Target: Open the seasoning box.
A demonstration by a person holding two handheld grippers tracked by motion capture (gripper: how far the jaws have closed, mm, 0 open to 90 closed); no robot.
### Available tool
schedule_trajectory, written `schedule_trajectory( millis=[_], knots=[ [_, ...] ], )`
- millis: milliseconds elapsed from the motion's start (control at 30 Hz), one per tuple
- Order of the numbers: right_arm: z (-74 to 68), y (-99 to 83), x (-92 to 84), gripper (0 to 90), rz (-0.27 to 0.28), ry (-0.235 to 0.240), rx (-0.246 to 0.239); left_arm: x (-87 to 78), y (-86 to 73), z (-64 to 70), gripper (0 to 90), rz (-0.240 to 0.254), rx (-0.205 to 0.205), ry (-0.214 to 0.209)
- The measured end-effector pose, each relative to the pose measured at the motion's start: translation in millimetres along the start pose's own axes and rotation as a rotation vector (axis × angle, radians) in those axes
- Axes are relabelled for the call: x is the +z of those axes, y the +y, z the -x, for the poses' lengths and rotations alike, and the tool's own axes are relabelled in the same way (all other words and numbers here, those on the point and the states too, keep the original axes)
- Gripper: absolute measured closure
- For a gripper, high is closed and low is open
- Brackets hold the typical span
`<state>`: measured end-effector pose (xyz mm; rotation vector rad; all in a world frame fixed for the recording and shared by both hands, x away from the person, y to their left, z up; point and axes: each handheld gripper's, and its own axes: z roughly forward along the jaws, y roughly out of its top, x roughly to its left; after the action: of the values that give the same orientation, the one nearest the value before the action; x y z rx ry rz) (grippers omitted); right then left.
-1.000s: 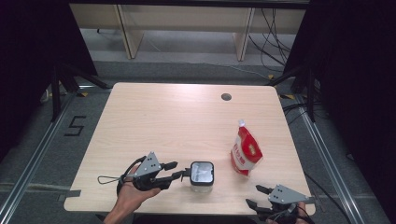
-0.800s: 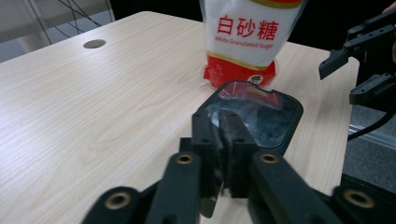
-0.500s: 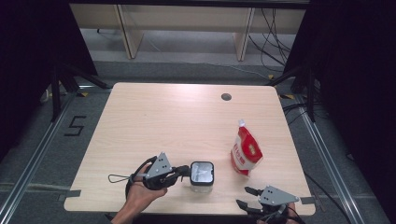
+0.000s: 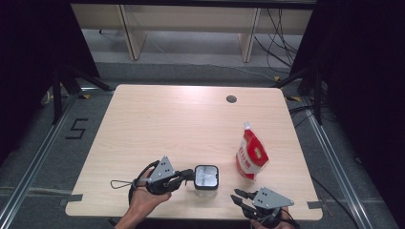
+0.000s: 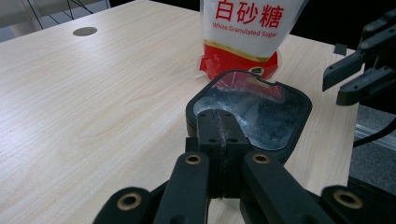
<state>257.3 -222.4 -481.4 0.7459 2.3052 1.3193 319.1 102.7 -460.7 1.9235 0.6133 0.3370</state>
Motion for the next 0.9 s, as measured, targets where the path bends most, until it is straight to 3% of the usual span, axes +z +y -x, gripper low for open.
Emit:
schedule_trajectory(
  millis=[100, 200, 333, 433, 700, 833, 867, 900],
  knots=[
    [-1.1, 1.1, 4.0, 72.6, 0.004, -0.001, 0.008, 0.2, -0.1, -0.8, 89.3, 0.006, 0.001, -0.002],
    [-2.4, 5.3, 8.5, 79.6, 0.008, 0.008, -0.019, -1.2, -1.2, -1.3, 89.3, -0.009, 0.01, 0.024],
    [-5.0, 6.8, 10.2, 80.9, -0.003, 0.005, -0.011, 0.4, -3.3, -2.1, 89.3, -0.018, 0.002, 0.012],
    [-2.6, 6.5, 11.8, 80.9, -0.004, 0.005, -0.041, -1.3, -0.9, -2.7, 89.3, 0.007, 0.004, 0.003],
    [-2.6, 8.1, 11.6, 80.8, 0.004, -0.001, -0.02, -0.9, 0.7, 0.4, 89.2, 0.026, 0.0, -0.013],
    [-2.4, 8.1, 12.3, 80.8, 0.0, 0.0, -0.02, -0.8, 0.7, 0.4, 89.2, 0.005, 0.01, -0.006],
    [-1.2, 8.3, 13.1, 80.8, 0.001, 0.003, -0.044, 0.1, -0.7, -0.8, 89.3, 0.012, 0.001, -0.01],
    [-1.9, 8.8, 13.6, 80.9, 0.007, 0.004, -0.036, 0.3, -0.8, -0.7, 89.3, 0.012, -0.008, -0.014]
  ],
)
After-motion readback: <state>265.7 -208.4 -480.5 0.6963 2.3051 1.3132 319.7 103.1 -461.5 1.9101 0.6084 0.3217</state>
